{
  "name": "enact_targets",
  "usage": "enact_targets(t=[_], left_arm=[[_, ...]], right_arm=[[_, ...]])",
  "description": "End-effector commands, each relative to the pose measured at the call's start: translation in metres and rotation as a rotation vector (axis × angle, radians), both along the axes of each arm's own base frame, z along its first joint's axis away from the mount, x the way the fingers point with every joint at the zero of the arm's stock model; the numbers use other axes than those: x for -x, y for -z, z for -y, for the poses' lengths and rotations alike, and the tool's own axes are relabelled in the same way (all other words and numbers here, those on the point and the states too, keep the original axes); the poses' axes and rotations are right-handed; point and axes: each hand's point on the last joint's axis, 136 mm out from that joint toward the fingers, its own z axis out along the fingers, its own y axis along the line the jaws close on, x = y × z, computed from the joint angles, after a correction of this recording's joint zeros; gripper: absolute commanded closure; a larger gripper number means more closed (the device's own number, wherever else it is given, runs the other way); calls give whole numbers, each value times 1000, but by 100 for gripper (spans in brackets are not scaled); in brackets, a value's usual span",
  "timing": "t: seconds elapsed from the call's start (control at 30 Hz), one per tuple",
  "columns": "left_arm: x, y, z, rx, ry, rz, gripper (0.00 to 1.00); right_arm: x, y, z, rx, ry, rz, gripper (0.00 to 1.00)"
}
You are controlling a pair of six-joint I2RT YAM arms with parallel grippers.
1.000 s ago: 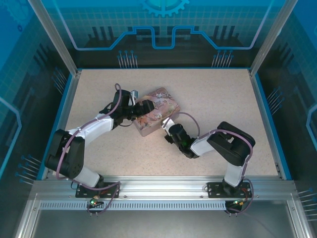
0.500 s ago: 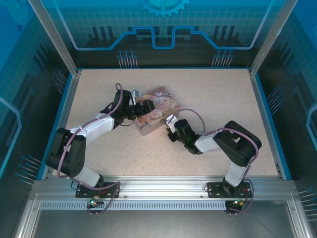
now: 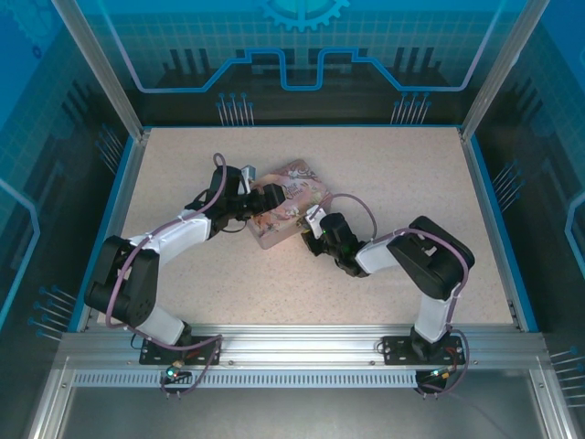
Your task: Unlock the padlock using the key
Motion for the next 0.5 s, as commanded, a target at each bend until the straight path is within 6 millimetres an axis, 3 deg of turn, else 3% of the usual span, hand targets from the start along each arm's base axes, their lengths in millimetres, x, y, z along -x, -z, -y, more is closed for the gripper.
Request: enact_targets(t=[0.0, 0.27, 0.47], left_arm=[[17, 42, -11, -76, -13, -114, 9], [18, 43, -12, -79, -13, -114, 9], [25, 49, -11, -77, -11, -131, 9]], right_arm=[[-9, -3, 0, -27, 17, -1, 77], [-5, -10, 8, -55, 22, -14, 97], [-9, -22, 5, -166, 70, -97, 100]])
